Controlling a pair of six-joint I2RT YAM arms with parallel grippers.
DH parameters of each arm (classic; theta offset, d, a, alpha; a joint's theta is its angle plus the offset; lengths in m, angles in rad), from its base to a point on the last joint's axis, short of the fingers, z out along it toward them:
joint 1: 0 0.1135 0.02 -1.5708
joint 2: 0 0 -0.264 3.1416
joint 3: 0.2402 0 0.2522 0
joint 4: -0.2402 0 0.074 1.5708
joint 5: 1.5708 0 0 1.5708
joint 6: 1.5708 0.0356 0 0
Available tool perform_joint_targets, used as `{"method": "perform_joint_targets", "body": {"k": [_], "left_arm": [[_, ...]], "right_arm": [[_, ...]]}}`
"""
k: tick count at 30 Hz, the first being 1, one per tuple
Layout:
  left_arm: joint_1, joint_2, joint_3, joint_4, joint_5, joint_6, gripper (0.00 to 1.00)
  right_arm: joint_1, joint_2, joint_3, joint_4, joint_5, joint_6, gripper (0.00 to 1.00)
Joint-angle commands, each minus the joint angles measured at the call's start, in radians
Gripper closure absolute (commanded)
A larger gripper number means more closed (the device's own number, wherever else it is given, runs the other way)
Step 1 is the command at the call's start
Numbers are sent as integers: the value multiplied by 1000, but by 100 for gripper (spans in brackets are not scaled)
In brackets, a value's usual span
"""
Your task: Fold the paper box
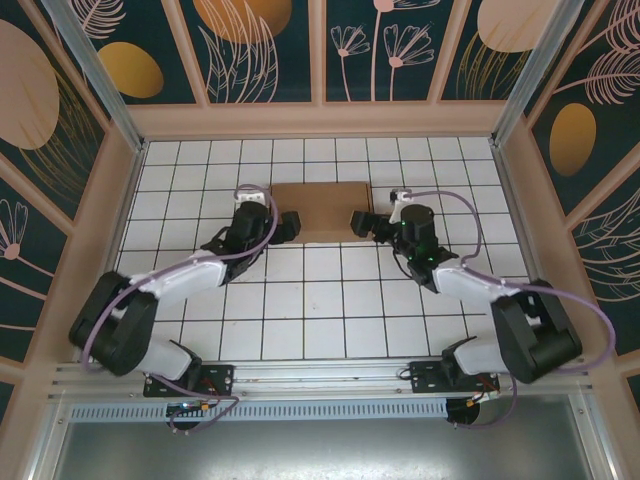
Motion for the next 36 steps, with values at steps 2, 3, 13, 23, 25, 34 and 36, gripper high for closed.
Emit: {"method": "perform_joint_targets", "body": {"k": [2,3,13,23,25,34,36], "left_arm": [[-4,-257,-53,53,-106,167,1],[-3,-303,-63,67,-196,206,1],[219,-251,-331,473,-294,683,1],[459,16,-524,1041,-225,498,1],[502,133,-556,1194,-190,457,1],[536,134,-484,1060,-48,470,1],[536,133,-482,1055,-47,471,1]], "right_arm": [[1,-175,25,-42,230,-127,1],[-2,-209,10,-21,302,-154,1],[-85,-129,-175,349,611,-463,1],[-375,165,-429,928,344,-399,1],[-478,269,-487,1121,145,-335,1],[-502,270,-356,870,9,-354,1],[-504,270,-356,872,6,-353,1]]}}
